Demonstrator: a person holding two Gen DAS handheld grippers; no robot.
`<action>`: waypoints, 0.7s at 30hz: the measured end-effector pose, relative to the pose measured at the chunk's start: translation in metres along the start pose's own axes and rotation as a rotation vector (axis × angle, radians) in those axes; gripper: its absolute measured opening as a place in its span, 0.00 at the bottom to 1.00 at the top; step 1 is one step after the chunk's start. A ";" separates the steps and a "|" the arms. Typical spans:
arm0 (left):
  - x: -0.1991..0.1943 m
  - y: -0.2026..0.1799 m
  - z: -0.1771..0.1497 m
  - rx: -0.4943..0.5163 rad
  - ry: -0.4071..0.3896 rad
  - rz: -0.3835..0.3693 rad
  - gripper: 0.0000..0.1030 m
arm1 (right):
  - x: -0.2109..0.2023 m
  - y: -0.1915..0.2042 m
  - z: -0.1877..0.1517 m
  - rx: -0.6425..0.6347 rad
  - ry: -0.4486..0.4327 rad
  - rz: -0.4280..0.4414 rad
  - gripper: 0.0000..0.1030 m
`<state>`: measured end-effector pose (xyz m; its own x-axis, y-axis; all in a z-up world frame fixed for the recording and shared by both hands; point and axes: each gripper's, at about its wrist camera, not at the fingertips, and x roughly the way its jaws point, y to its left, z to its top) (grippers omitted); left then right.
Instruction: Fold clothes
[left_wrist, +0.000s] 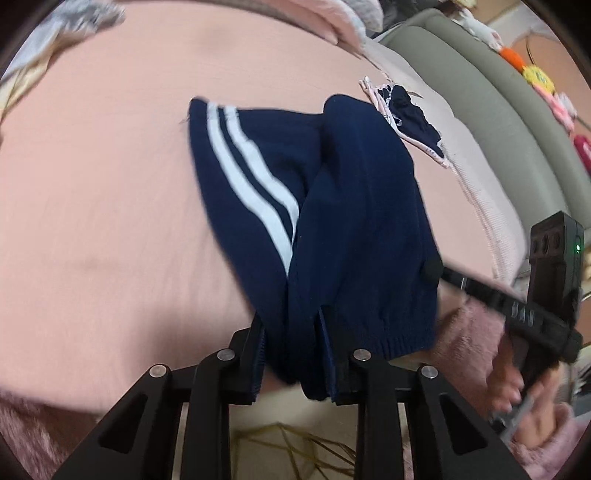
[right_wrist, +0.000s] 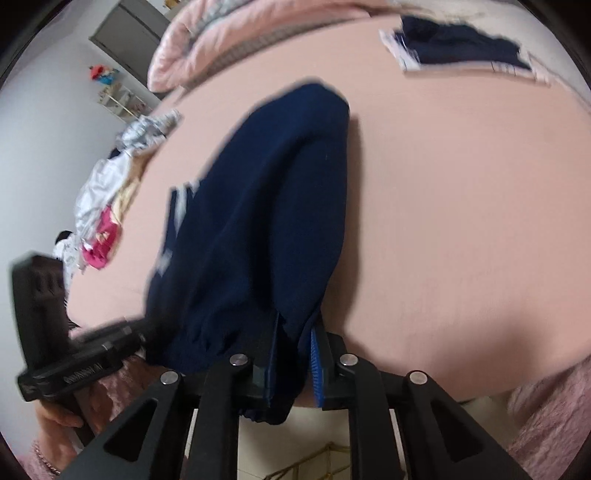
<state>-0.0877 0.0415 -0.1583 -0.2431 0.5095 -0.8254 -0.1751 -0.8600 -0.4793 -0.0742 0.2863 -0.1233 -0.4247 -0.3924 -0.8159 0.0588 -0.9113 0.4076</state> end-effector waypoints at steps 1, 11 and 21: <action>-0.008 0.005 0.000 -0.032 -0.023 -0.019 0.30 | -0.006 0.001 0.004 -0.008 -0.034 -0.019 0.19; -0.043 0.005 0.047 -0.049 -0.246 -0.017 0.44 | -0.009 0.035 0.078 -0.192 -0.098 -0.008 0.20; 0.012 -0.030 0.062 0.123 -0.142 -0.008 0.44 | 0.046 0.072 0.109 -0.253 -0.012 0.091 0.37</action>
<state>-0.1444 0.0753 -0.1353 -0.3724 0.5225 -0.7670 -0.2907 -0.8505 -0.4382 -0.1882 0.2163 -0.0870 -0.4183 -0.4741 -0.7748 0.3202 -0.8752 0.3626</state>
